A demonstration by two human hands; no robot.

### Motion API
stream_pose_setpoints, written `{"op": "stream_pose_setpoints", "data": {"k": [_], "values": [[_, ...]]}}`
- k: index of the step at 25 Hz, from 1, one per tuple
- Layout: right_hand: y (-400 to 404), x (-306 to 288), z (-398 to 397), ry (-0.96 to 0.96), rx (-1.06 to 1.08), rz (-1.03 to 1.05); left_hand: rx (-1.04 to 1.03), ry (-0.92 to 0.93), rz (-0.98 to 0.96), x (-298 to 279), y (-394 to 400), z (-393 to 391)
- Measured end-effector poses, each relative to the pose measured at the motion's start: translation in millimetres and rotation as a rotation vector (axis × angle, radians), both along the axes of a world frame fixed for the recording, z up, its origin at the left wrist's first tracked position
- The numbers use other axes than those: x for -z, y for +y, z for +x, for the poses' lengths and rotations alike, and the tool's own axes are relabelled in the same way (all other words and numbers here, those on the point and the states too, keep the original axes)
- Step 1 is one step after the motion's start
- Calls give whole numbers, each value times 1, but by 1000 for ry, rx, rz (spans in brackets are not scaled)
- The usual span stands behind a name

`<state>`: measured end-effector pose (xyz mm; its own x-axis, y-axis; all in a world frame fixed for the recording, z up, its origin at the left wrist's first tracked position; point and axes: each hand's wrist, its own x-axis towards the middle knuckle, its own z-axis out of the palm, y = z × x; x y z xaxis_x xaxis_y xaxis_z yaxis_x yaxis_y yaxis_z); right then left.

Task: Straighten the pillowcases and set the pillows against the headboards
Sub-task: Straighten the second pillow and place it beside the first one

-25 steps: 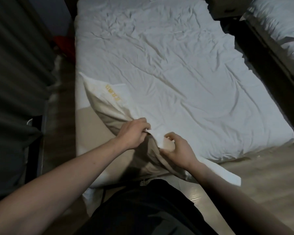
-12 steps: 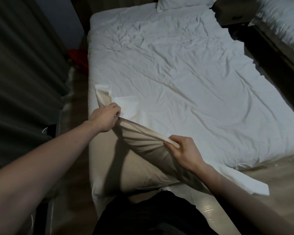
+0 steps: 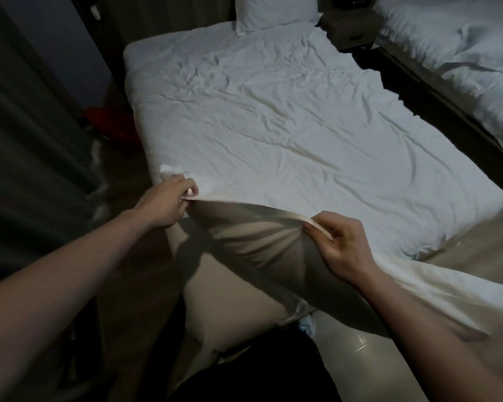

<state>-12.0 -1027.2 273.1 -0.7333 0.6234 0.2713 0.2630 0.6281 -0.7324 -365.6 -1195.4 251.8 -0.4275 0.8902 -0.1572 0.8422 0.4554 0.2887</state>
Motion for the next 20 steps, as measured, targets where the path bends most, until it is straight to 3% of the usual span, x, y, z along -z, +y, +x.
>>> {"op": "stream_pose_setpoints", "data": {"k": [6, 13, 20], "values": [[-43, -17, -12, 27, 48, 12, -105, 151, 196, -32, -61, -42], [-57, 13, -22, -78, 37, -158, -231, -54, 234, -64, -111, -35], [-78, 15, -76, -119, 42, -202, -227, -33, 246, -87, -175, -67]]}}
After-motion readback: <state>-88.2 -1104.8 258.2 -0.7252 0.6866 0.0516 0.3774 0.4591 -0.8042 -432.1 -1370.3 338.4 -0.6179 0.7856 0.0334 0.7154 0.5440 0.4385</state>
